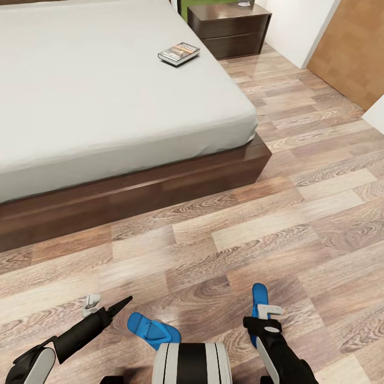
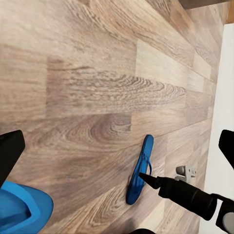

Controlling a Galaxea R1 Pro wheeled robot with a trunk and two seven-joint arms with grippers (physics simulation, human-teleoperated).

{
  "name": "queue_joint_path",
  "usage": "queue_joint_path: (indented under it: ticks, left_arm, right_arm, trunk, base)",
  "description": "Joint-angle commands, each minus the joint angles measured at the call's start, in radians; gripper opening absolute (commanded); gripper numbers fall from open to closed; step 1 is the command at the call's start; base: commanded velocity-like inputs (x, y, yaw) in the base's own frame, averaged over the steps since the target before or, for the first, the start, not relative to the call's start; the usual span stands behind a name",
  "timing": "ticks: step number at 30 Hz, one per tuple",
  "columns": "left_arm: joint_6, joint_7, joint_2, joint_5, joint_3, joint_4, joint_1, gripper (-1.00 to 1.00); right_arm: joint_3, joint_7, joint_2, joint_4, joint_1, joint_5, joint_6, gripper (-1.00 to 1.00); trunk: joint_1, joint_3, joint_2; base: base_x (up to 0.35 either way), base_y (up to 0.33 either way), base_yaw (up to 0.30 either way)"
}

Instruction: In the bedroom, move the book from the bed onto either nightstand, and place the two sandals side by side next to the bed.

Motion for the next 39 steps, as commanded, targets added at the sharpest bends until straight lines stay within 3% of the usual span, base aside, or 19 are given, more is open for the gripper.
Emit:
queue_joint_path:
  ticks: [1, 39]
  left_arm:
    - [0.008, -0.001, 0.0, 0.006, 0.0, 0.0, 0.0, 1.0]
    - [0.008, -0.001, 0.0, 0.006, 0.0, -0.001, 0.0, 1.0]
  right_arm:
    - [-0.002, -0.002, 0.001, -0.002, 0.0, -0.001, 0.005, 1.0]
    - [-0.002, -0.002, 0.002, -0.003, 0.0, -0.001, 0.005, 1.0]
  trunk:
    - [0.0, -0.001, 0.0]
    - [0.0, -0.001, 0.0]
  base:
    - [0.0, 0.0, 0.0]
    - [0.017, 0.0, 0.0]
